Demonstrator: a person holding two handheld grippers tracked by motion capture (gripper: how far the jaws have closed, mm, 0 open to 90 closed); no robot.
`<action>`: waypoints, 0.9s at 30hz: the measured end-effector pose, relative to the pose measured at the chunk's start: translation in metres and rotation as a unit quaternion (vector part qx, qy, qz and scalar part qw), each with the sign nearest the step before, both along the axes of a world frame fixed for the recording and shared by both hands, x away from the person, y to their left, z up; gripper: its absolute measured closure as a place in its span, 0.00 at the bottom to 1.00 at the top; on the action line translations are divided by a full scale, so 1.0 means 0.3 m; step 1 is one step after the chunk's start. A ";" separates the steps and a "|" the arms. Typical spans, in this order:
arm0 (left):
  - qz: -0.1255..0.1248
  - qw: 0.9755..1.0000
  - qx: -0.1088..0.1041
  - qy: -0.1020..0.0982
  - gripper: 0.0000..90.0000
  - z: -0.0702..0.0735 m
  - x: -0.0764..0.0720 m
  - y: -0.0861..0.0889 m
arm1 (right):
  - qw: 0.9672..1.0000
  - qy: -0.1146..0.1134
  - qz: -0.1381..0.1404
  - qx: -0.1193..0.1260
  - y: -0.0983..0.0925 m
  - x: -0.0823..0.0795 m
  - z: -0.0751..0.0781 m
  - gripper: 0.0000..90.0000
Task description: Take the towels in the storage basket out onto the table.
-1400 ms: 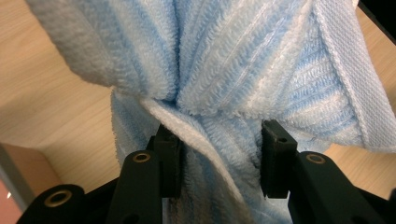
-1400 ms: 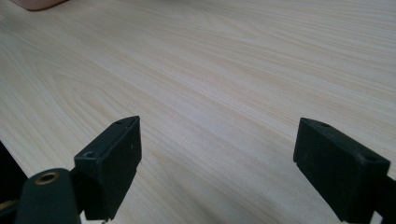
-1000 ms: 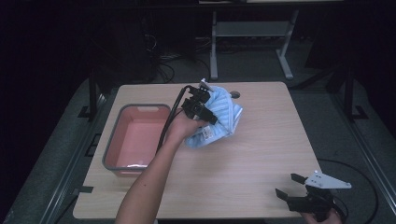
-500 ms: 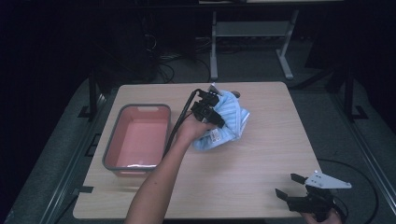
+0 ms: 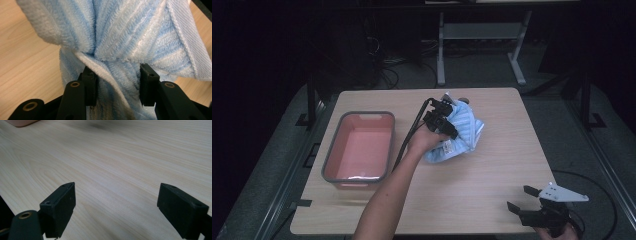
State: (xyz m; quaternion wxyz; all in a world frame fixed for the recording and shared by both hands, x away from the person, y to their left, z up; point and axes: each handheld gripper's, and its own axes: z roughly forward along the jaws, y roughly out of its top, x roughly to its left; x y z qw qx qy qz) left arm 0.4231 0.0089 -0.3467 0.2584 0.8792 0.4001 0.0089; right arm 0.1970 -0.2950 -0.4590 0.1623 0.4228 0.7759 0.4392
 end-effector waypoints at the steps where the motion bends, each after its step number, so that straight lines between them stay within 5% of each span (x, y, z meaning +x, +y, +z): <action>1: -0.002 1.000 0.000 0.002 0.64 -0.005 0.001 -0.003 | 1.000 0.000 0.000 -0.001 -0.001 0.000 0.000 0.16; 27: -0.006 1.000 0.000 0.022 0.64 -0.129 0.014 -0.087 | 1.000 0.003 -0.003 0.005 -0.002 0.000 0.000 0.16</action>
